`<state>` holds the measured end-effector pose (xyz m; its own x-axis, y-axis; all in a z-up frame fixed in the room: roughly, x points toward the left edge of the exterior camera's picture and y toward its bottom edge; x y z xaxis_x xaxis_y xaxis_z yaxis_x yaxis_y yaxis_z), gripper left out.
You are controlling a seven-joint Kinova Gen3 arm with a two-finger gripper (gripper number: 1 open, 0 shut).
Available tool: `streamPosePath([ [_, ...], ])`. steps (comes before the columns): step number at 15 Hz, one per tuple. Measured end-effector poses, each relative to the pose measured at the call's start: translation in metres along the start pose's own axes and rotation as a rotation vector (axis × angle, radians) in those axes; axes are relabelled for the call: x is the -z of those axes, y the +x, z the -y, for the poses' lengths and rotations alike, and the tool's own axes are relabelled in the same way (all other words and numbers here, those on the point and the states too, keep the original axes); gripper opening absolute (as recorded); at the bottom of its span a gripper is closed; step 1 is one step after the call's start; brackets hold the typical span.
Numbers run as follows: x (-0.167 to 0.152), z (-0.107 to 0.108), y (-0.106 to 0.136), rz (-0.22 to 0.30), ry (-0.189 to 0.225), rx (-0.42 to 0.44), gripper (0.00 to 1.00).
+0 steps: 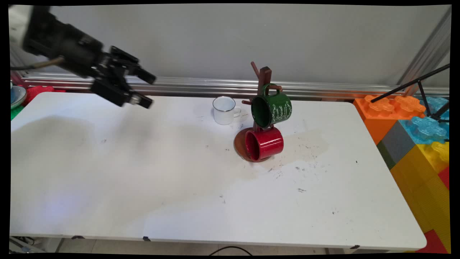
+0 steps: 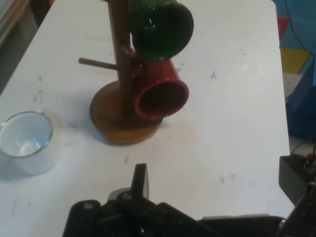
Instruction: Pick up the green mug from the rack
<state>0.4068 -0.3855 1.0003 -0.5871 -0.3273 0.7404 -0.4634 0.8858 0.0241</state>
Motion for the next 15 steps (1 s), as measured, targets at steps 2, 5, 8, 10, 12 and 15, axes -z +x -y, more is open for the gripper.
streamPosePath([
  [2,-0.026,-0.009,0.013,-0.008,0.011,0.025,1.0],
  [5,-0.059,-0.022,0.031,-0.028,0.018,0.063,1.0],
  [8,-0.087,-0.031,0.045,-0.047,0.028,0.103,1.0],
  [10,-0.102,-0.036,0.05,-0.057,0.035,0.127,1.0],
  [12,-0.121,-0.04,0.057,-0.069,0.042,0.154,1.0],
  [15,-0.143,-0.045,0.062,-0.084,0.049,0.184,1.0],
])
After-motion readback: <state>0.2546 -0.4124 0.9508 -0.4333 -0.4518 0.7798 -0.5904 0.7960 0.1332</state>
